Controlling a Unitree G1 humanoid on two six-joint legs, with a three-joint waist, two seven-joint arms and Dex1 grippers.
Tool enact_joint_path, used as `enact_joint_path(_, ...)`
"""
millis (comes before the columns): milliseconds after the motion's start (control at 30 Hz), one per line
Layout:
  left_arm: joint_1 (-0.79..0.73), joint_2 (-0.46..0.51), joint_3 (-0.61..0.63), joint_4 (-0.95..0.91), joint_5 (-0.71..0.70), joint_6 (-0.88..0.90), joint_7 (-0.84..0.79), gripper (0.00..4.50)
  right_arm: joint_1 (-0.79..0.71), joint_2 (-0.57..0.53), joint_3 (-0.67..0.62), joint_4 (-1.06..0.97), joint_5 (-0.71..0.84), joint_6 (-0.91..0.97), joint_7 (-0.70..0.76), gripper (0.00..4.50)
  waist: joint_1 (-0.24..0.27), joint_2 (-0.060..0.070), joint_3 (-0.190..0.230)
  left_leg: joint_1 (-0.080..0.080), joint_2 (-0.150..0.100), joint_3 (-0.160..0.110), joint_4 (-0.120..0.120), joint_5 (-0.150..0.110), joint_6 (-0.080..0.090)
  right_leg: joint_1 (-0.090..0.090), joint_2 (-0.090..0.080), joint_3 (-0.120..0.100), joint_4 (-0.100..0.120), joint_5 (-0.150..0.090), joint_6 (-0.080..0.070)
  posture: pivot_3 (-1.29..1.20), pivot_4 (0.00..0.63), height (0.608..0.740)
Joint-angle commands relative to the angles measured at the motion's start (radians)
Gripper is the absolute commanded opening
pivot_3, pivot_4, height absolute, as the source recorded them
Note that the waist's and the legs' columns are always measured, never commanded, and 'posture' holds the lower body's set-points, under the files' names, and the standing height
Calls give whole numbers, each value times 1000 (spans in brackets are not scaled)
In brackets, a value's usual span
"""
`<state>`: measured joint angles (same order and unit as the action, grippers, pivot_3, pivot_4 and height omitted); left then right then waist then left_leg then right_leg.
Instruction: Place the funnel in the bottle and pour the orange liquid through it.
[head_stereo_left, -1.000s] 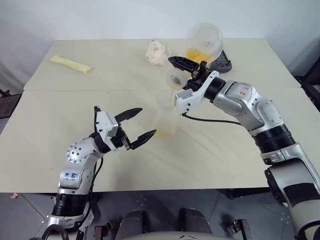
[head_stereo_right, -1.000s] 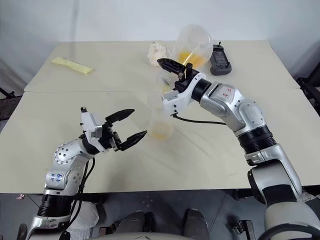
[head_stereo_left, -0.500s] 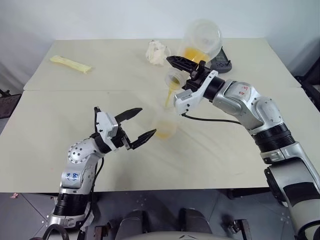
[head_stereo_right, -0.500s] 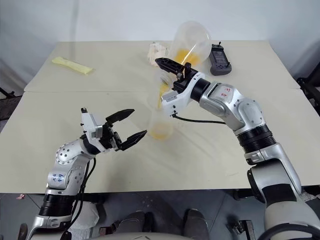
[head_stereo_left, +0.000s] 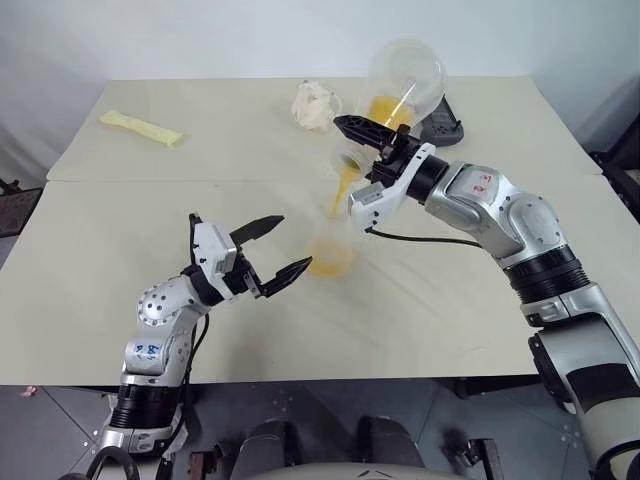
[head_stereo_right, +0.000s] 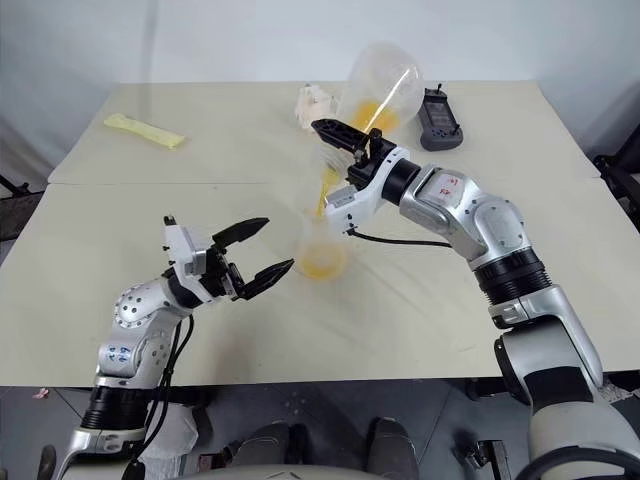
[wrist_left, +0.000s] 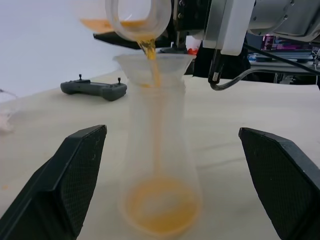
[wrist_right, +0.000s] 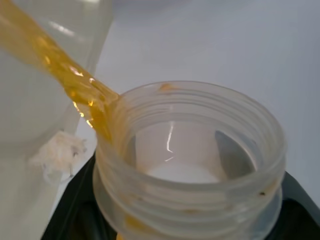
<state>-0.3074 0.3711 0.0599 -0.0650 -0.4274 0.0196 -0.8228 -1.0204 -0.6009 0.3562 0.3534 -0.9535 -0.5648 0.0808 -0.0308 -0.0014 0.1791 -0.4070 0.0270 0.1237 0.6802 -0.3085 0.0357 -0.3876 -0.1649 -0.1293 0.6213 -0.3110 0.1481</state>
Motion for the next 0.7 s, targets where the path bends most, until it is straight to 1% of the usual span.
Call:
enact_joint_path(33, -20, 0, 0, -16, 2, -24, -5, 4500, -28, -2, -8, -23, 6, 26, -11, 2488, 0, 0, 0, 0, 0, 0, 0, 0, 0, 0, 0, 0, 0, 0, 0, 0, 150, 740)
enact_joint_path(700, -27, -13, -4, -4, 4, -38, -6, 4500, -11, -28, 6, -57, 5, 7, -48, 2488, -1, 0, 0, 0, 0, 0, 0, 0, 0, 0, 0, 0, 0, 0, 0, 0, 150, 740)
